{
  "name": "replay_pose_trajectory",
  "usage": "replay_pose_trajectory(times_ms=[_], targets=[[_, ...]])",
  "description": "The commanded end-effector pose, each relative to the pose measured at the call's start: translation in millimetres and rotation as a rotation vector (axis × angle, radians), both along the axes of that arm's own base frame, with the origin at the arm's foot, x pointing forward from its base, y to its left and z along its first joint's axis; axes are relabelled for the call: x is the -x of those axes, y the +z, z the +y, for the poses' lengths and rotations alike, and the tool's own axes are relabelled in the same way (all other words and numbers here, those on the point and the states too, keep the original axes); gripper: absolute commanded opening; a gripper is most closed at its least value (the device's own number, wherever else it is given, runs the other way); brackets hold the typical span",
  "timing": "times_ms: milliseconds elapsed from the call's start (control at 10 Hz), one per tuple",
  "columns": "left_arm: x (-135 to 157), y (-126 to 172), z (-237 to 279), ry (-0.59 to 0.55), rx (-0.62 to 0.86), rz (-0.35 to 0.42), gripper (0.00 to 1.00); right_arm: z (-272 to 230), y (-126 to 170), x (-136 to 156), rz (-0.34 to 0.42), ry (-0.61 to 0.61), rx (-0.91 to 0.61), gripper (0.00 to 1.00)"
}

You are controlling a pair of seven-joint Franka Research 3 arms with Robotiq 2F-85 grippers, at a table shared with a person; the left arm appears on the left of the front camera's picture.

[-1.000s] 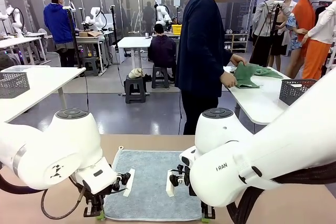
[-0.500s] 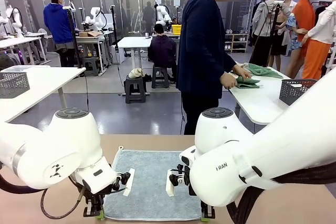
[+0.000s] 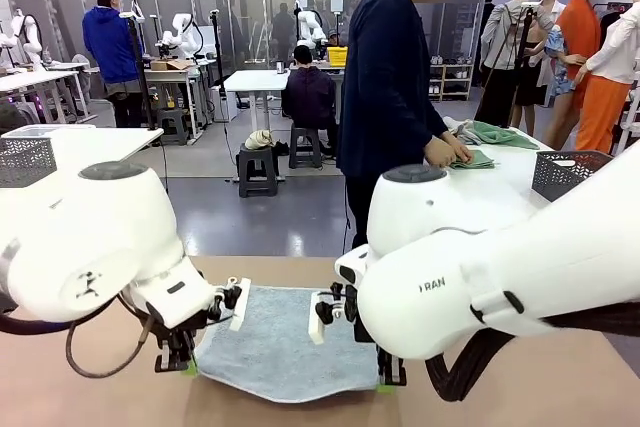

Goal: Fold the towels and place them in the basket.
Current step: When a person lays out a Towel with hook on the table, fold it in half twice.

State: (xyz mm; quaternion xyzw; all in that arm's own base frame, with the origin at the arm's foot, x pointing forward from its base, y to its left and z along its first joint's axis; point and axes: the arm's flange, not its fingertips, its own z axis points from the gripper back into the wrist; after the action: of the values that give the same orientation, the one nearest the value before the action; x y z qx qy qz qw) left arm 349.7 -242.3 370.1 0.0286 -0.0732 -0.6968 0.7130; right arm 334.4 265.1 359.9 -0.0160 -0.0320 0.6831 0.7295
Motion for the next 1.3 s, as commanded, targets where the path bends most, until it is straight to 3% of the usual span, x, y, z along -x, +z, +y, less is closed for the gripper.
replay_pose_trajectory(times_ms=[0, 300, 1000, 1200], targets=[[2.5, 21.3, 0.5, -0.009, -0.014, -0.004, 0.05, 2.4, 24.4, 4.4, -0.020, 0.033, 0.015, 0.07], [5.4, 36.2, 0.5, -0.006, -0.010, -0.019, 0.05, 7.7, 38.2, 4.5, -0.020, 0.041, 0.023, 0.07], [3.8, 33.5, -0.2, -0.002, 0.007, -0.023, 0.05, 8.0, 38.8, 5.6, -0.020, 0.024, 0.005, 0.07], [-23.7, 45.3, 1.3, -0.002, -0.007, -0.044, 0.05, 5.6, 44.8, -20.1, -0.025, 0.038, 0.002, 0.07]])
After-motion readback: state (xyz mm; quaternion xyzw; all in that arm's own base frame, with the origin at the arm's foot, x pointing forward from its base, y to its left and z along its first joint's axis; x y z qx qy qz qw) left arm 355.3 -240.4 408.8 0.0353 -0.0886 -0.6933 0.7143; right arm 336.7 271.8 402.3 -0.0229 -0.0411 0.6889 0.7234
